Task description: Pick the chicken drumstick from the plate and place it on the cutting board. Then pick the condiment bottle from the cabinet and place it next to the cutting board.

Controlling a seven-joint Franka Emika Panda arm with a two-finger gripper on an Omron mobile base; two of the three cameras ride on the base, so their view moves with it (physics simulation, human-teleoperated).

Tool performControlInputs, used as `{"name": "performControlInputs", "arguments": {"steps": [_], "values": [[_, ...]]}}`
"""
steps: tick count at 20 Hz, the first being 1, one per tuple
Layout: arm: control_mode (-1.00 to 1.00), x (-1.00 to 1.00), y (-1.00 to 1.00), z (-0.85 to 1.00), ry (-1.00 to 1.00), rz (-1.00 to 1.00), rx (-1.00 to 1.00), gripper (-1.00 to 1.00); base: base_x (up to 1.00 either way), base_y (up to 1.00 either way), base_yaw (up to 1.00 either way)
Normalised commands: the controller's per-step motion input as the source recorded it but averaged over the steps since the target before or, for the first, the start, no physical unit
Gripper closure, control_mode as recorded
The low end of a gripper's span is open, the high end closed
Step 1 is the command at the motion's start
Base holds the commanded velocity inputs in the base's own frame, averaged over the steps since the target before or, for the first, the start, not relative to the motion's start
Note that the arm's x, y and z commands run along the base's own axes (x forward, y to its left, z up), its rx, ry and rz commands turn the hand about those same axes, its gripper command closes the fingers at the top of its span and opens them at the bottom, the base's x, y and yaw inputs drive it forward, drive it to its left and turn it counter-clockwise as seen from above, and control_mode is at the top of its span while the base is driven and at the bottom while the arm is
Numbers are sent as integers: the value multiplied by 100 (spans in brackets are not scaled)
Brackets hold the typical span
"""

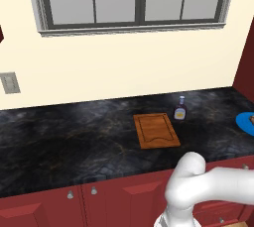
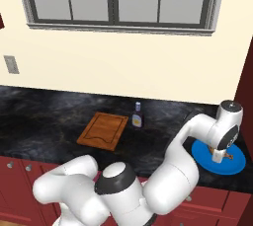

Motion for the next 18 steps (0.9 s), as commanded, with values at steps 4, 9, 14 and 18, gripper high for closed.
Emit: {"name": "performControlInputs", "arguments": {"steps": [4, 9, 14, 18], "values": [[-100, 17, -6, -7, 0, 0, 0, -100, 0, 0, 0], [-100, 13, -12, -6, 0, 0, 0, -100, 0, 0, 0], [-100, 9, -14, -5, 1, 0, 0, -100, 0, 0, 0], [-100, 7, -11, -8, 1, 0, 0, -100, 0, 0, 0]]}}
